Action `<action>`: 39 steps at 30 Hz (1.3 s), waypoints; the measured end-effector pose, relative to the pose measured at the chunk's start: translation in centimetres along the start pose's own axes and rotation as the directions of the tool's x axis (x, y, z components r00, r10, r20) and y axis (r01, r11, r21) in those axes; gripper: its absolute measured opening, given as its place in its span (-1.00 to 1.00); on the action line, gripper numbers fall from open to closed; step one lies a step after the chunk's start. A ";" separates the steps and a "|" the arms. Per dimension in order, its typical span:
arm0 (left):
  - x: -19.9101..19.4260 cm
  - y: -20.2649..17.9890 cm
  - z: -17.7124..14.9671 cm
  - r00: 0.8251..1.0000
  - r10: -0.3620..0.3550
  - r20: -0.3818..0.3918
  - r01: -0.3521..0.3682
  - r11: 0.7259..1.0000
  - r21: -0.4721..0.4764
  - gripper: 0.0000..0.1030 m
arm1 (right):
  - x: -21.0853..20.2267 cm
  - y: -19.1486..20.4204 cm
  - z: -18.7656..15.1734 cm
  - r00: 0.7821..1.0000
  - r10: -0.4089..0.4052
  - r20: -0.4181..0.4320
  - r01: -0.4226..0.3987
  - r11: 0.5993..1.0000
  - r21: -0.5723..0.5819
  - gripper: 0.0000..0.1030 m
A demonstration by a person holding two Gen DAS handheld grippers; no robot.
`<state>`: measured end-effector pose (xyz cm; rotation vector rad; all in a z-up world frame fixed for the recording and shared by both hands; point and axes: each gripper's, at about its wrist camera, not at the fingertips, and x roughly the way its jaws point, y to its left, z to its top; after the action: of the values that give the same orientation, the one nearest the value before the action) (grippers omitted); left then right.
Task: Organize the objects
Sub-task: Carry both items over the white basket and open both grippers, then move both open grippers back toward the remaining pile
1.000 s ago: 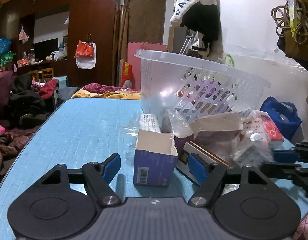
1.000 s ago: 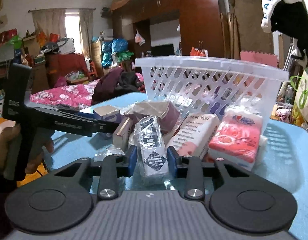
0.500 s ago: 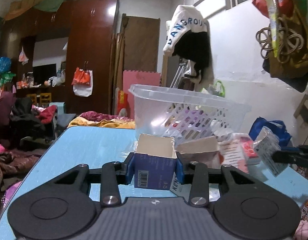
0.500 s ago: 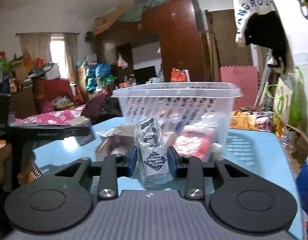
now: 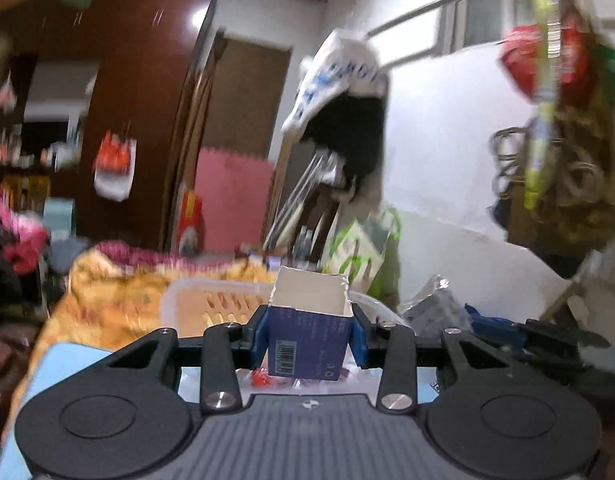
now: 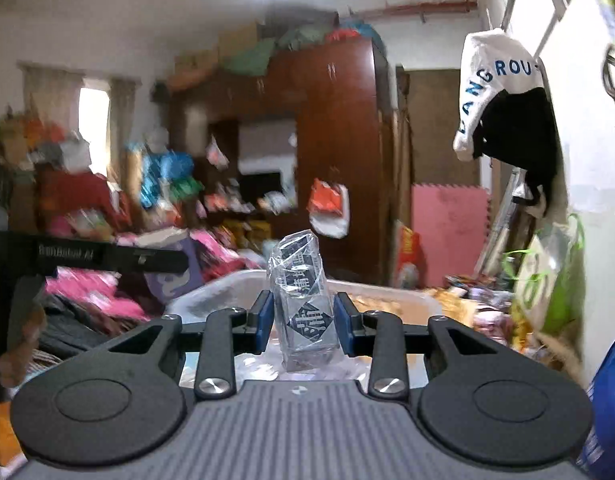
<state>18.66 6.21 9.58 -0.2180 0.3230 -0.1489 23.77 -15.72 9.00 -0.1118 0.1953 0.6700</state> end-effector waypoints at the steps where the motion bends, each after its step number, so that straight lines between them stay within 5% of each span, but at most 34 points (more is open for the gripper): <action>1: 1.5 0.1 0.5 0.999 0.009 -0.035 -0.009 1.000 -0.014 -0.15 | 1.6 -0.3 0.3 0.999 -0.016 -0.042 0.016 1.000 -0.004 -0.29; 4: 4.7 0.4 0.5 0.993 0.050 -0.104 -0.053 0.998 -0.031 -0.15 | 4.7 -1.1 0.3 0.993 -0.033 -0.117 0.035 0.999 0.014 -0.29; 8: 5.5 0.8 0.1 0.990 0.093 -0.102 -0.096 0.995 -0.026 -0.11 | 5.3 -1.0 0.1 0.993 -0.019 -0.119 0.021 1.000 0.014 -0.28; 9: 5.7 0.8 0.2 0.991 0.101 -0.085 -0.102 0.995 -0.004 0.12 | 5.4 -0.8 0.0 0.991 -0.026 -0.129 0.025 1.000 -0.005 -0.26; 10: 6.3 0.7 0.4 0.991 0.104 -0.083 -0.103 0.994 0.026 0.56 | 5.7 -0.6 -0.1 0.990 -0.048 -0.131 0.045 0.999 -0.028 -0.12; 11: 6.9 0.7 0.5 0.987 0.119 -0.105 -0.115 0.992 0.045 0.59 | 5.6 -0.6 -0.3 0.989 -0.079 -0.128 0.074 0.996 -0.039 0.25; 13: 7.1 1.0 0.8 0.981 0.144 -0.129 -0.140 0.989 0.045 0.50 | 4.9 -1.1 -0.4 0.990 -0.082 -0.111 0.081 0.997 -0.022 0.60; 16: 3.8 0.8 -0.1 0.994 0.093 -0.063 -0.089 0.994 0.056 0.50 | 2.1 -1.5 -1.3 0.997 -0.013 -0.075 0.015 0.999 0.034 0.64; 19: -0.4 -0.5 -2.9 0.997 0.078 -0.019 -0.076 0.990 0.121 0.58 | -0.9 -1.4 -3.1 0.999 -0.007 -0.033 0.008 0.999 0.042 1.00; 27: -7.2 -2.1 -14.1 0.995 0.100 -0.001 -0.096 0.962 0.254 0.58 | -5.0 -2.6 -10.1 1.000 0.020 -0.010 -0.017 0.978 0.208 1.00; 39: -6.4 -3.6 -18.1 0.995 0.056 -0.084 -0.031 0.962 0.272 0.58 | -3.8 -1.3 -11.1 0.999 0.000 -0.046 0.009 0.981 0.195 1.00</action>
<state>6.33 0.52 -4.43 0.0673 0.3941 -0.1583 20.04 -20.86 -0.99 0.0611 0.3039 0.6406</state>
